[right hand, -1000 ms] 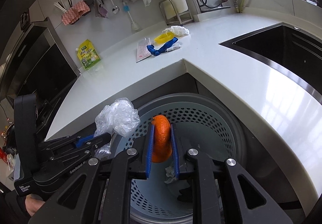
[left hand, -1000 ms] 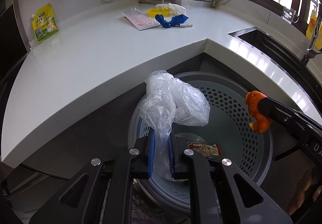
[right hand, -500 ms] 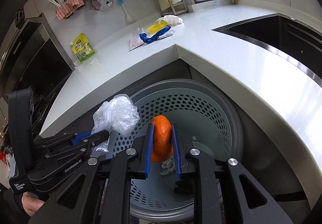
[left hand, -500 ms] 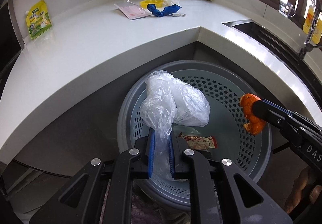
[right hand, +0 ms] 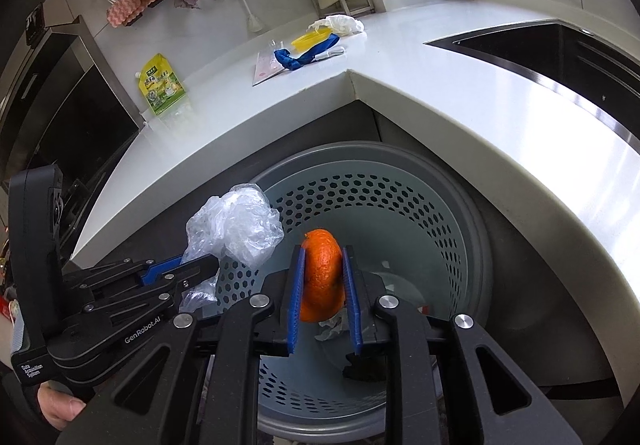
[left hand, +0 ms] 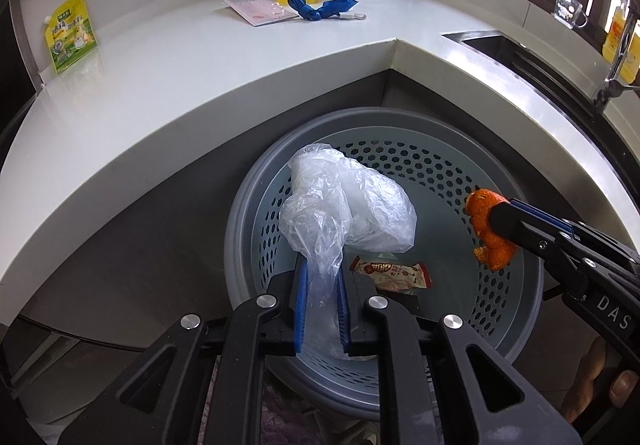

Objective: Collect trash
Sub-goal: 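Open both tools to drop the bag and orange ball into the bin, then raise both open tools from the bin back toward the counter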

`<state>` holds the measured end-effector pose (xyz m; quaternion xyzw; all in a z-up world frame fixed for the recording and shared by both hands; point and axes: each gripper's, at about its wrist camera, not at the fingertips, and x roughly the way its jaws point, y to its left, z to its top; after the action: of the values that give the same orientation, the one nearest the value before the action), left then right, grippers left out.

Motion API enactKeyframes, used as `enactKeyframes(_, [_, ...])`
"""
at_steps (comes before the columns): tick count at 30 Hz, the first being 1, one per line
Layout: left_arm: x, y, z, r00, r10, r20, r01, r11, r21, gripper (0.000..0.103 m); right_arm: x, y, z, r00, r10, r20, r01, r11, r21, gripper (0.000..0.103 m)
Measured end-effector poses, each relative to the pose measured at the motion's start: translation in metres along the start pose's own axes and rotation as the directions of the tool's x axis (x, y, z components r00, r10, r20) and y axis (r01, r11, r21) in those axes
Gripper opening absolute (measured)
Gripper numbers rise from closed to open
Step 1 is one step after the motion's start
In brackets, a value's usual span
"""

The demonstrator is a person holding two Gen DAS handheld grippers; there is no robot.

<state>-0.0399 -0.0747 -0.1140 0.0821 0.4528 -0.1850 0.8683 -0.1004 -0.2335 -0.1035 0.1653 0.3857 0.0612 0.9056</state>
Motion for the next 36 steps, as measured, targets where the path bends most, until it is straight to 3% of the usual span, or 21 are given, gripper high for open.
enactKeyframes(4, [0.001,-0.001,-0.001,1.000,-0.005,-0.006,0.005,1.000,0.000,0.017,0.002,-0.002,-0.001,1.000,-0.001,-0.005,0.001,1.000,0.008,0.020])
enactKeyframes(12, [-0.003,0.000,-0.001,1.000,0.006,0.014,-0.006,1.000,-0.004,0.048,-0.001,-0.010,0.000,1.000,0.003,0.005,-0.003,0.999,0.035,0.033])
enactKeyframes(24, [-0.006,0.003,-0.002,1.000,0.006,0.025,-0.006,1.000,-0.009,0.056,-0.006,-0.014,0.000,1.000,-0.004,0.022,0.003,0.999,0.048,0.041])
enactKeyframes(29, [-0.009,0.005,-0.002,0.999,0.006,0.037,-0.006,1.000,-0.016,0.064,-0.009,-0.014,0.001,1.000,-0.010,0.028,0.009,0.999,0.047,0.043])
enactKeyframes(33, [-0.014,0.008,-0.001,0.998,0.017,0.054,-0.016,1.000,-0.024,0.071,-0.013,-0.013,0.002,0.999,-0.013,0.044,0.011,0.999,0.048,0.052])
enactKeyframes(36, [-0.021,0.012,-0.001,0.996,0.029,0.079,-0.026,0.999,-0.033,0.084,-0.018,-0.011,0.004,0.998,-0.018,0.058,0.016,0.999,0.043,0.063])
